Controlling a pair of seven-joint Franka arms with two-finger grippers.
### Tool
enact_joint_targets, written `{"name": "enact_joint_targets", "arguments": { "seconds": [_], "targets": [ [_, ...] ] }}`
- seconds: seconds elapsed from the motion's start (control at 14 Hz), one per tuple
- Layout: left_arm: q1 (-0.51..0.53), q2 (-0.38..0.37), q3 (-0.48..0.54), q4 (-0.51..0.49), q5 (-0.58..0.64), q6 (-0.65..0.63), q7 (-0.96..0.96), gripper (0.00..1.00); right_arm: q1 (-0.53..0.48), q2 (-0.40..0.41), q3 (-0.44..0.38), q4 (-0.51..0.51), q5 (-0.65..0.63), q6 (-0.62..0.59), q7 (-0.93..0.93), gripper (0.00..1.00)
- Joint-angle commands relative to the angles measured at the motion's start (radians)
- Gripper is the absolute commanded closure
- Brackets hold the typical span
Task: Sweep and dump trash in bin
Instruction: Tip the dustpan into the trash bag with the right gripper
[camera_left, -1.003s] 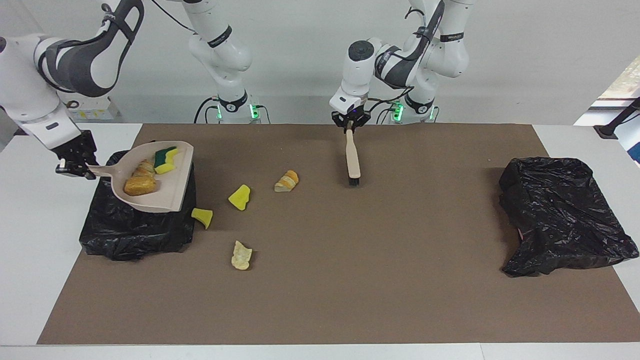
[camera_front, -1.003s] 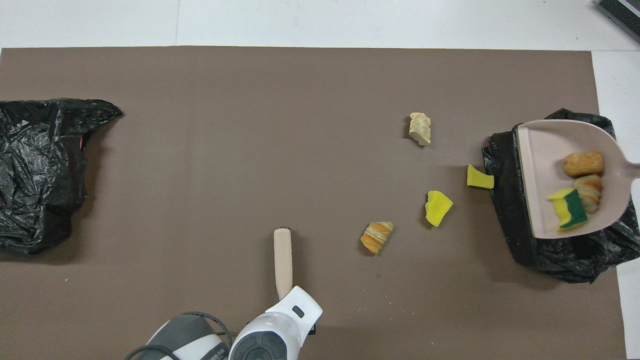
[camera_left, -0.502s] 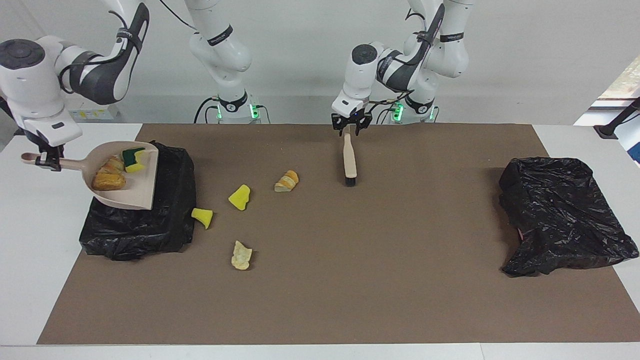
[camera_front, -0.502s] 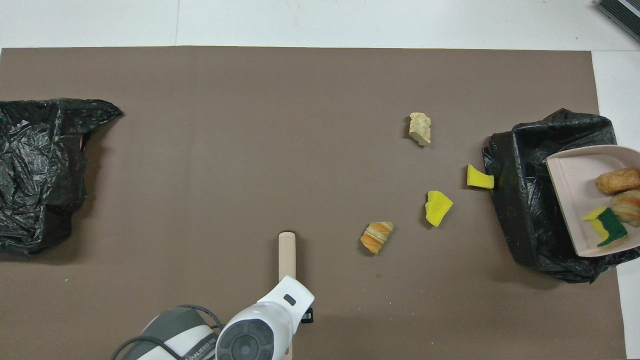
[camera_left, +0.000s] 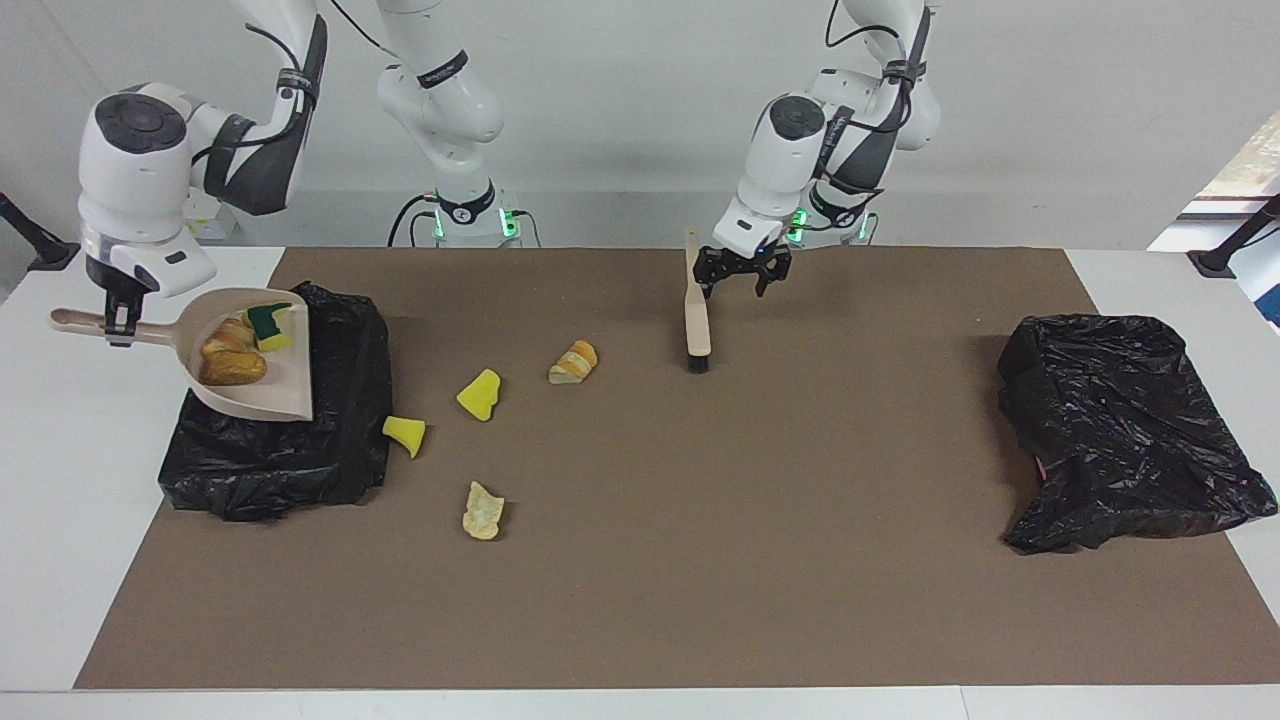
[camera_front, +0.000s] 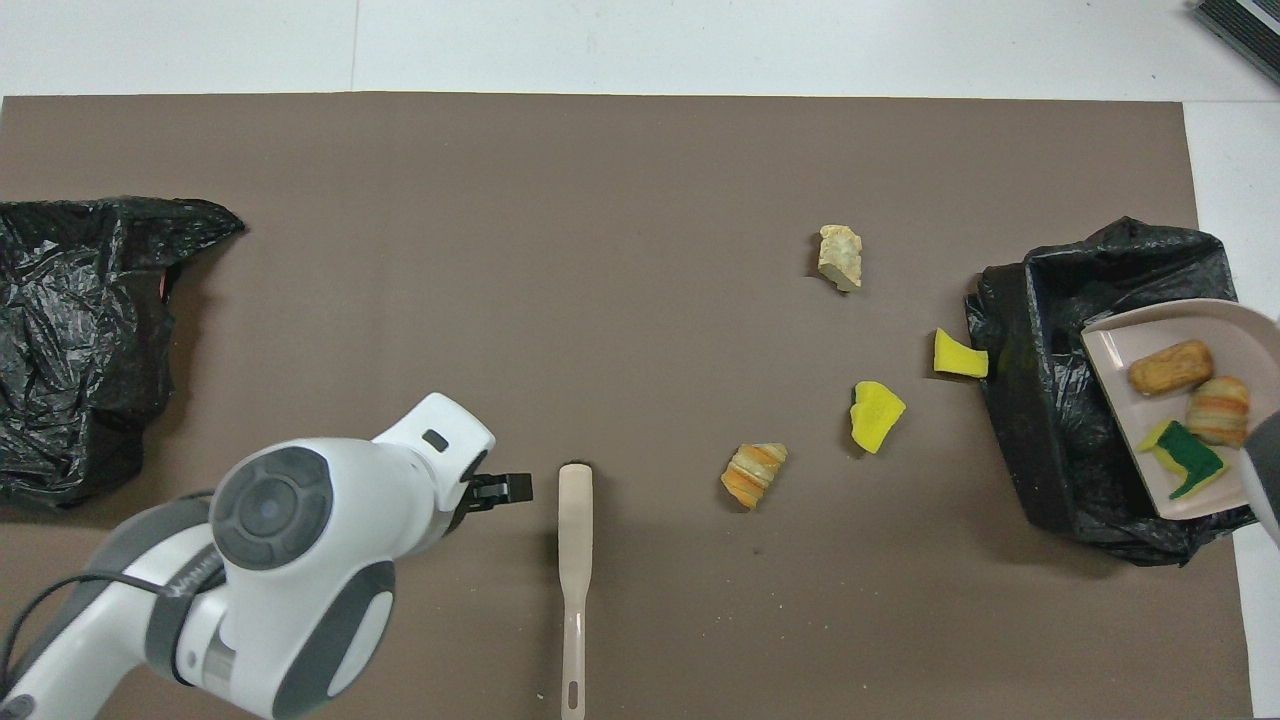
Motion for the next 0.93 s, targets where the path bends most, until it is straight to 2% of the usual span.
{"name": "enact_joint_targets", "arguments": {
  "seconds": [0.0,0.29,0.5,0.65,0.86],
  "targets": [
    [0.122,0.063,-0.014,0.129,0.023,-0.104,0.147,0.0,0.059,-0.071,0.0,-0.067,-0.084,-0.068,0.085,1.0],
    [0.294,0.148,-0.012,0.323,0.041,-0.243,0.374,0.0,0.108,-0.094,0.003,-0.067,-0.207,-0.143,0.123,1.0],
    [0.401,0.166,-0.012,0.416,0.067,-0.318,0.514,0.0,0.11,-0.126,0.011,-0.061,-0.239,-0.157,0.116,1.0],
    [0.46,0.166,-0.012,0.453,0.066,-0.355,0.571,0.0,0.145,-0.131,0.011,-0.04,-0.238,-0.191,0.117,1.0],
    [0.487,0.168,-0.01,0.554,0.066,-0.464,0.562,0.0,0.172,-0.099,0.03,0.026,-0.167,-0.197,0.152,1.0]
  ]
}}
